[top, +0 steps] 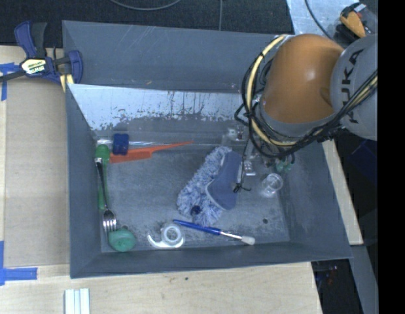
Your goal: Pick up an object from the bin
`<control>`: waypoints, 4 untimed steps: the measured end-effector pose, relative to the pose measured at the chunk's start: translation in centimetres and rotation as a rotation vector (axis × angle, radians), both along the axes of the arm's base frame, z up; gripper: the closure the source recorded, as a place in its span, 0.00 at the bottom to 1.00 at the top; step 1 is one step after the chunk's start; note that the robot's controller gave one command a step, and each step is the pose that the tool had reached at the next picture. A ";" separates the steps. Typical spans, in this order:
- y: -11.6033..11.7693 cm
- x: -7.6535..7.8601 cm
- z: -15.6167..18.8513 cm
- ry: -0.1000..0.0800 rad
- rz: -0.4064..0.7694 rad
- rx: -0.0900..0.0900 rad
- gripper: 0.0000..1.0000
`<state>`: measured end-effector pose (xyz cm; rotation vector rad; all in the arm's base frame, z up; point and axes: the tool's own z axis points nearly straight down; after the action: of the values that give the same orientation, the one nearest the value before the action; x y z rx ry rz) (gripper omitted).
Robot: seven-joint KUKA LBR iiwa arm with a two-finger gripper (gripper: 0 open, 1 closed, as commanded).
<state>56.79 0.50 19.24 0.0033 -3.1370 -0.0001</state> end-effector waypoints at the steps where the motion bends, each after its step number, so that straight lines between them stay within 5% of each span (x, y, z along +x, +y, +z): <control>1: 0.0 0.2 0.4 -0.008 0.000 0.000 0.00; 2: 0.9 2.7 -9.5 -0.012 0.326 -0.001 0.00; 3: 2.3 2.6 -5.3 -0.017 0.541 -0.002 0.00; 4: 5.1 2.6 -9.1 -0.008 0.583 -0.001 0.00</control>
Offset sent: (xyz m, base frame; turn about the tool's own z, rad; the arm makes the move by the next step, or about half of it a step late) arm 0.0317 0.0112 -0.1224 -0.4068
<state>59.36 5.64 10.15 0.9067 -3.0114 0.0038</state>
